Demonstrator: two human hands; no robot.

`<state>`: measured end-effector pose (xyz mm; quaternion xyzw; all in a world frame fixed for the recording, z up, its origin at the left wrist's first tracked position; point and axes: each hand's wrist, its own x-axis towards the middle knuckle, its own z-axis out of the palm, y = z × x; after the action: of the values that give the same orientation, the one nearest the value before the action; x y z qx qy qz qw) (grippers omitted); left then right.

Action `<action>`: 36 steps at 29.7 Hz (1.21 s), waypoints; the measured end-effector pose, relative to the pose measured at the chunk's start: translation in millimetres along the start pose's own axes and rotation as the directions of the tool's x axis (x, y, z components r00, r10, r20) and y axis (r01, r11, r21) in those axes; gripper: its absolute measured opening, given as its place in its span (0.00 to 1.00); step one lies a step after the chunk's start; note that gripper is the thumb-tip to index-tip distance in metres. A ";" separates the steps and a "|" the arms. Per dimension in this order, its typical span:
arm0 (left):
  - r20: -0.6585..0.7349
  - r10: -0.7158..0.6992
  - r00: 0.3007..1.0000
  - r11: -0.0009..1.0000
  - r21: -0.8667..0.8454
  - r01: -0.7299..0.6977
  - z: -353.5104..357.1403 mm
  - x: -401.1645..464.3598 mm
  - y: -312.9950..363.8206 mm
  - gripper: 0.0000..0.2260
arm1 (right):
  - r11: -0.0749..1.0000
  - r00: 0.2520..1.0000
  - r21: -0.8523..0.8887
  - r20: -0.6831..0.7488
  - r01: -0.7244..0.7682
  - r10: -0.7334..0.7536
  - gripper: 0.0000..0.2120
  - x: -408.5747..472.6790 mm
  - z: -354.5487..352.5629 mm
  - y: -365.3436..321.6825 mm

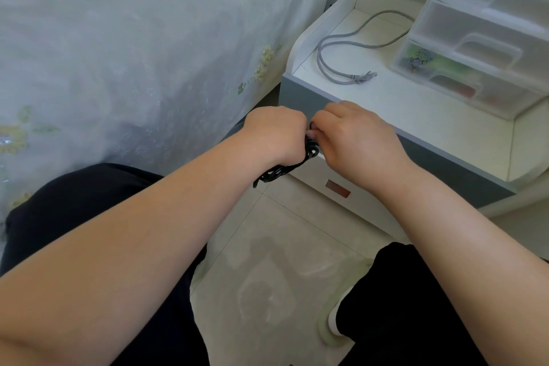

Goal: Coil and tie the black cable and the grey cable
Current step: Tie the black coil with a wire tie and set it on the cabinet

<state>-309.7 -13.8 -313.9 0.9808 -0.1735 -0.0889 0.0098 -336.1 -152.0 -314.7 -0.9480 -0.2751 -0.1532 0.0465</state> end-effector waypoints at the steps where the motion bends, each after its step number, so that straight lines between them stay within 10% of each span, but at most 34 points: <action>1: -0.011 -0.012 1.000 1.000 0.014 0.012 0.2 -0.3 1.9 0.10 | 0.998 0.998 0.034 0.040 -0.048 0.046 0.11 0.3 0.1 -2.6; 5: -0.075 -0.057 0.996 0.994 0.089 0.064 2.1 -1.5 10.7 0.10 | 0.836 0.883 0.305 0.272 -0.456 0.382 0.13 8.6 -0.9 -8.2; 9: -0.152 -0.086 0.985 0.987 0.124 0.105 2.6 -3.1 15.2 0.09 | 0.010 0.526 0.607 0.680 -0.795 0.511 0.09 15.8 -3.8 -5.9; 11: -0.181 -0.093 0.979 0.986 0.117 0.115 -0.1 -2.8 12.1 0.09 | -0.206 0.510 0.622 0.755 -0.755 0.412 0.09 12.5 -4.6 -6.7; 14: -0.133 -0.097 0.986 0.992 0.071 0.107 -3.9 -2.6 4.7 0.07 | -0.047 0.622 0.677 0.700 -0.735 0.351 0.13 9.4 -10.0 -1.9; 19: 0.014 -0.050 0.999 0.997 0.067 0.049 -7.2 -3.1 -1.5 0.07 | 0.734 0.889 0.506 0.318 -0.452 0.329 0.11 -0.7 -14.5 8.3; 21: 0.092 -0.023 0.996 0.999 0.039 0.019 -8.8 -1.4 -2.7 0.09 | 0.869 0.942 0.379 0.234 -0.318 0.242 0.19 -2.9 -11.3 6.5; 26: 0.194 0.015 0.981 1.000 -0.012 -0.013 -10.8 0.7 -3.1 0.07 | 0.984 0.996 0.170 -0.057 -0.058 0.068 0.05 -4.2 0.2 9.1; 36: 0.214 0.027 0.977 0.998 0.048 -0.038 -4.9 -3.4 1.4 0.06 | 0.995 0.995 0.058 0.058 0.082 -0.085 0.14 -5.9 -1.6 8.0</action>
<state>-312.4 -14.0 -308.4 0.9626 -0.1918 -0.1886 -0.0330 -337.0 -162.0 -315.0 -0.9382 -0.3199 -0.1184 0.0581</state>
